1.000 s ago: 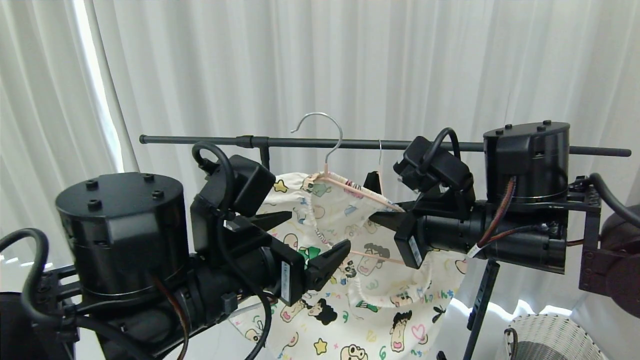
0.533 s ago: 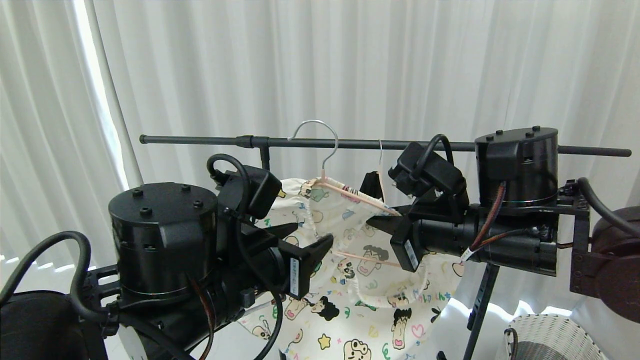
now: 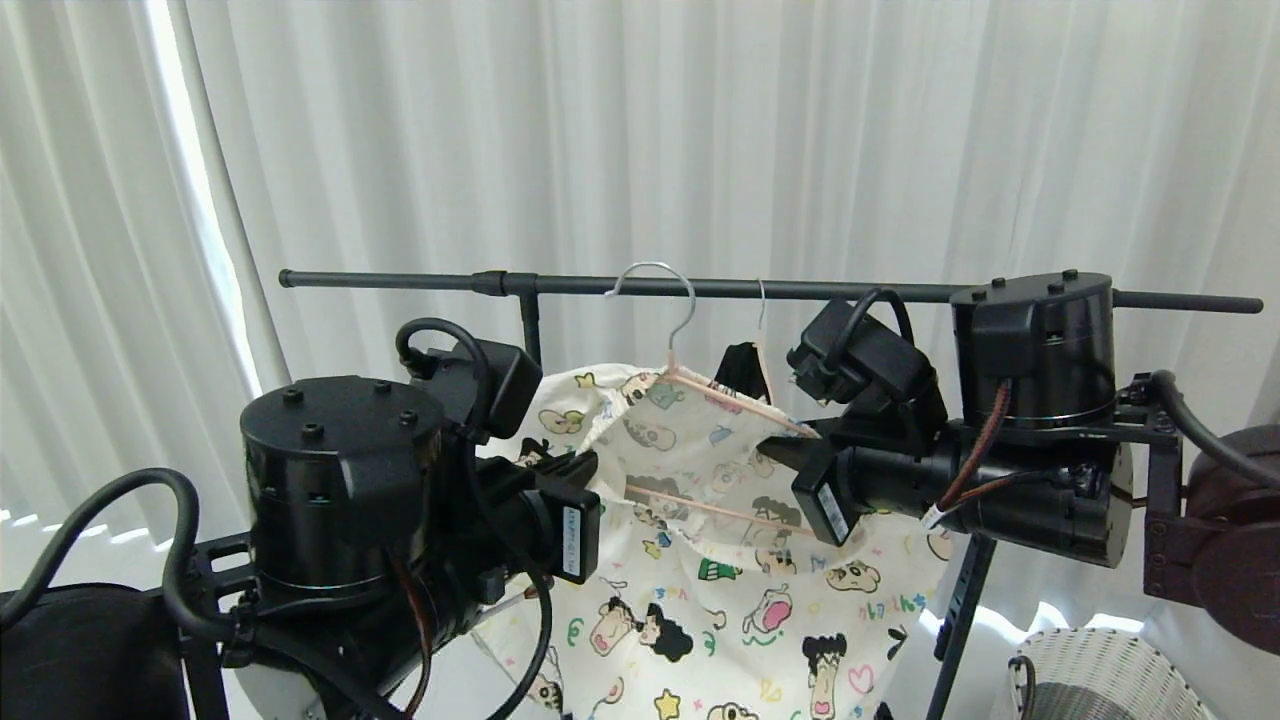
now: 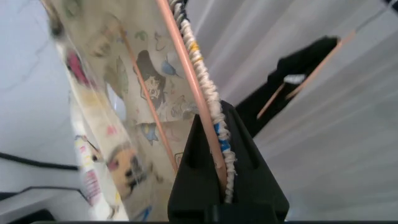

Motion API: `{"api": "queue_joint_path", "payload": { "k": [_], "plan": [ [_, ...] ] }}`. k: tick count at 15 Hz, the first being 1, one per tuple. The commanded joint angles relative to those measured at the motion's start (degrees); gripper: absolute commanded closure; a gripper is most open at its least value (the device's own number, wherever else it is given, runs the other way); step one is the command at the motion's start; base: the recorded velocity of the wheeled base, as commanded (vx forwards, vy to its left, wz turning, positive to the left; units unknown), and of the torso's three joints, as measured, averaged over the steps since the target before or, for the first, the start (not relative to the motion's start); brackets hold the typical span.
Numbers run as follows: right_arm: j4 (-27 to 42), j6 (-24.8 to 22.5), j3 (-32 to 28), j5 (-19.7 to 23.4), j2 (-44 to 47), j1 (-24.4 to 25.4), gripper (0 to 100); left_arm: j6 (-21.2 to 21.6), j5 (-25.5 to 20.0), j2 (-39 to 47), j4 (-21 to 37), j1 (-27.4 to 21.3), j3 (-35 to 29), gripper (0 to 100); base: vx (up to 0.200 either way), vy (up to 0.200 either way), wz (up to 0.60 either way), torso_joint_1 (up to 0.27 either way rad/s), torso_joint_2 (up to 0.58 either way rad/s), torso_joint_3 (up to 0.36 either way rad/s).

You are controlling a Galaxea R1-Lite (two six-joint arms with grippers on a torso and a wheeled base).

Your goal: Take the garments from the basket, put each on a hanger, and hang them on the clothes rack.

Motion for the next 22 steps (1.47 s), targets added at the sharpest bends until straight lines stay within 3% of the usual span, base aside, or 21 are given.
{"api": "queue_joint_path", "payload": {
  "k": [1, 5, 8, 10, 13, 16, 17, 19, 22],
  "plan": [
    [-0.08, -0.06, 2.68, -0.99, -1.3, -0.94, 100, 0.1, 2.56, -1.66, -0.36, 0.37, 1.43, 100, 0.0, 0.0, 0.0, 0.0, 0.0, 0.0],
    [0.28, -0.41, 7.69, -2.04, -4.03, -1.65, 100, 4.58, 3.09, -4.21, -6.51, 0.63, 4.95, 100, 0.0, 0.0, 0.0, 0.0, 0.0, 0.0],
    [0.45, -0.76, 11.2, -2.04, -5.96, -1.38, 100, 13.55, 2.12, -5.26, -8.09, 2.13, 5.3, 100, 0.0, 0.0, 0.0, 0.0, 0.0, 0.0],
    [2.39, -1.64, 13.14, -2.04, -8.6, -1.21, 100, 17.24, -0.42, -5.26, -8.09, 4.33, 4.86, 100, 0.0, 0.0, 0.0, 0.0, 0.0, 0.0],
    [5.55, -1.99, 14.28, -1.78, -12.29, -1.03, 100, 19.96, -1.3, -4.91, -8.09, 6.26, 3.98, 100, 0.0, 0.0, 0.0, 0.0, 0.0, 0.0],
    [5.2, -1.91, 13.58, -1.69, -11.94, -1.03, 100, 20.4, -3.06, -5.26, -7.92, 2.04, 5.57, 100, 0.0, 0.0, 0.0, 0.0, 0.0, 0.0],
    [4.67, -1.64, 12.96, -1.69, -11.85, -1.03, 100, 22.51, -3.06, -5.18, -7.83, 0.99, 8.03, 100, 0.0, 0.0, 0.0, 0.0, 0.0, 0.0],
    [4.49, -1.29, 12.35, -1.69, -12.2, -1.03, 100, 26.29, -3.15, -4.91, -7.83, 0.99, 9.34, 100, 0.0, 0.0, 0.0, 0.0, 0.0, 0.0],
    [3.79, -0.41, 12.35, -1.69, -12.2, -1.12, 100, 26.2, -3.24, -4.91, -8.01, 0.81, 9.26, 100, 0.0, 0.0, 0.0, 0.0, 0.0, 0.0]
  ]
}}
